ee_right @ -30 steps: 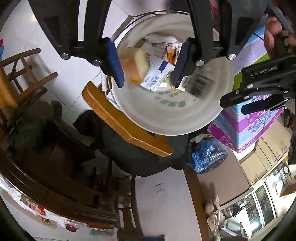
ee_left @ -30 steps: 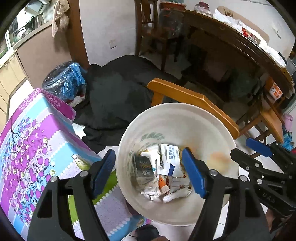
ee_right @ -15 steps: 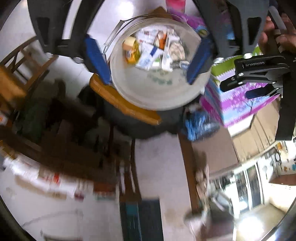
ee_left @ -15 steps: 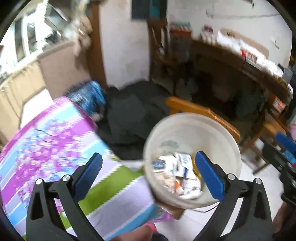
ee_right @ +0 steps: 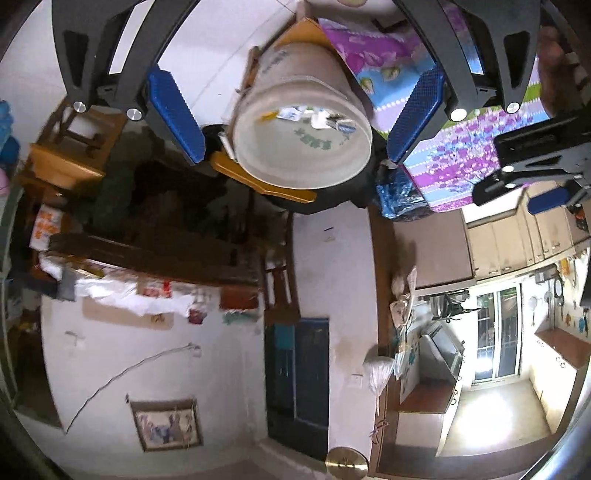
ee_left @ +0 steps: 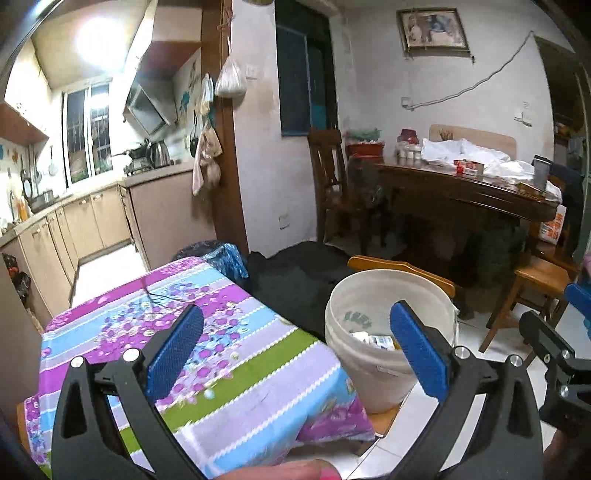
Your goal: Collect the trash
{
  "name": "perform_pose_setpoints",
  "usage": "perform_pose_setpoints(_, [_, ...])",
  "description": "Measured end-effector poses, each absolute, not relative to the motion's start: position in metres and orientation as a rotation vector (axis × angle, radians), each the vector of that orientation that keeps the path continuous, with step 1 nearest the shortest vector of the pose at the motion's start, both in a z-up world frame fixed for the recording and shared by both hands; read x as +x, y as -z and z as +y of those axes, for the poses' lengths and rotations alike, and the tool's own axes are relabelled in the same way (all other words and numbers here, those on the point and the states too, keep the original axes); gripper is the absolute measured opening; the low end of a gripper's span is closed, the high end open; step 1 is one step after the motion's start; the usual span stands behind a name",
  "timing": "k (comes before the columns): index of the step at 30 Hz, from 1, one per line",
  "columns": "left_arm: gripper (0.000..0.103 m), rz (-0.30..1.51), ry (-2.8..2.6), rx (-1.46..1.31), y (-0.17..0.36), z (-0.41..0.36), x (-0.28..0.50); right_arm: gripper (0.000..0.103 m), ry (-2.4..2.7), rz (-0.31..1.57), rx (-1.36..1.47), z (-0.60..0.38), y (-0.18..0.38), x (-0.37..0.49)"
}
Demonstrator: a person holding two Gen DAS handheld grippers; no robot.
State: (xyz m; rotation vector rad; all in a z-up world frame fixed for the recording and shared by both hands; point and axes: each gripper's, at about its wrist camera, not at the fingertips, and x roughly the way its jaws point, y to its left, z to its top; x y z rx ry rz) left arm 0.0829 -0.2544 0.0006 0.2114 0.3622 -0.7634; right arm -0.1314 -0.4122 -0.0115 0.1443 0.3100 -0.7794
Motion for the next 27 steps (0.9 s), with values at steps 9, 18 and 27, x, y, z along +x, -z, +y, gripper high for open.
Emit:
perform_pose_setpoints(9, [0.097,0.327,0.702,0.161,0.005,-0.186,0.042,0.098,0.799,0.28,0.144,-0.352,0.027,-0.201])
perform_pose_setpoints(18, [0.098,0.277,0.718,0.134,0.006,-0.156,-0.004,0.098,0.779,0.118,0.138,-0.313,0.02,-0.256])
perform_pose_setpoints(27, [0.097,0.222,0.722,0.1,0.021,-0.145,-0.02,0.098,0.77,0.05,0.109,-0.292,0.025,-0.281])
